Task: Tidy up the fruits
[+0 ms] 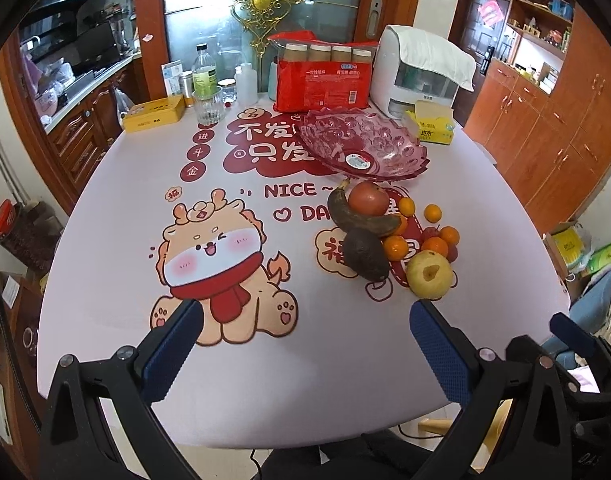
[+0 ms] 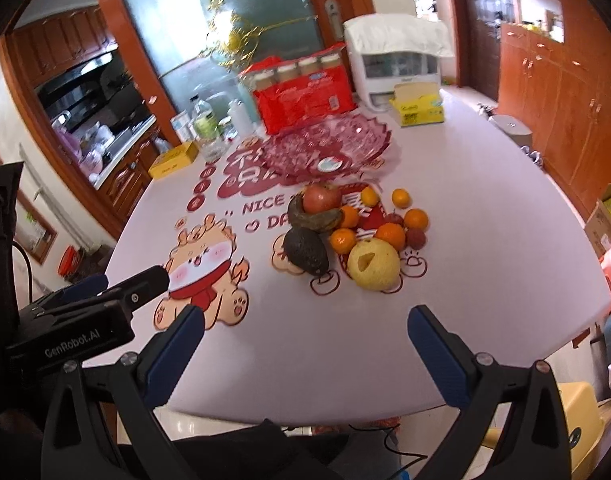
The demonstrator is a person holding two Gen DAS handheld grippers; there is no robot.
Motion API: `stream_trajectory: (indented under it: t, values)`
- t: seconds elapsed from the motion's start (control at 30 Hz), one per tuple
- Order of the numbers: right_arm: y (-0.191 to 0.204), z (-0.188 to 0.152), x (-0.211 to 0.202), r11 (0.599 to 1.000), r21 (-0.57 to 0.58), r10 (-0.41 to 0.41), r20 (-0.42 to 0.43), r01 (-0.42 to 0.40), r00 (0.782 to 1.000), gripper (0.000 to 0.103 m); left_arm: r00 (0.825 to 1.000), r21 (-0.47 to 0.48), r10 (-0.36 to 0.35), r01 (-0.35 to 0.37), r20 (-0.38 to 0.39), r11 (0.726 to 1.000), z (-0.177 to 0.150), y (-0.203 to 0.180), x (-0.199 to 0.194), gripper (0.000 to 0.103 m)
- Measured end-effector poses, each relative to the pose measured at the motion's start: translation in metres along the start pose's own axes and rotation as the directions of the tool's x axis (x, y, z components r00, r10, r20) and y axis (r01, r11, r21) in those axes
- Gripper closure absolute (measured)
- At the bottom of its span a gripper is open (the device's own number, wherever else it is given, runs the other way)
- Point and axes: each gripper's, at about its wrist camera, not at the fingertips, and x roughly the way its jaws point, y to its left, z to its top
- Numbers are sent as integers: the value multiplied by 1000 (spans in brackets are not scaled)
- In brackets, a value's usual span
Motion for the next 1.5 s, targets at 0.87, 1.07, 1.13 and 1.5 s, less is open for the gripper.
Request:
stream_trajectory:
  t: [0.87,1.07,1.13,1.5]
  values:
    - [-27,17,90,982,-45,-189,-96,185,977,8,981,19,-106,111,-163,994,70,-10,83,1]
    - [-36,21,142,981,-131,-173,-230,146,958,10,945,24,-74,86,-319,996,70,-30,145,1]
    - [-41,24,157,981,-144,-163,-277,127,947,12,931,31,-62,78,-359,996,71,-39,168,3]
    - [-63,31,209,976,-215,-110,-411,21,905,16,865,23,-9,24,-502,999,63,-72,267,11]
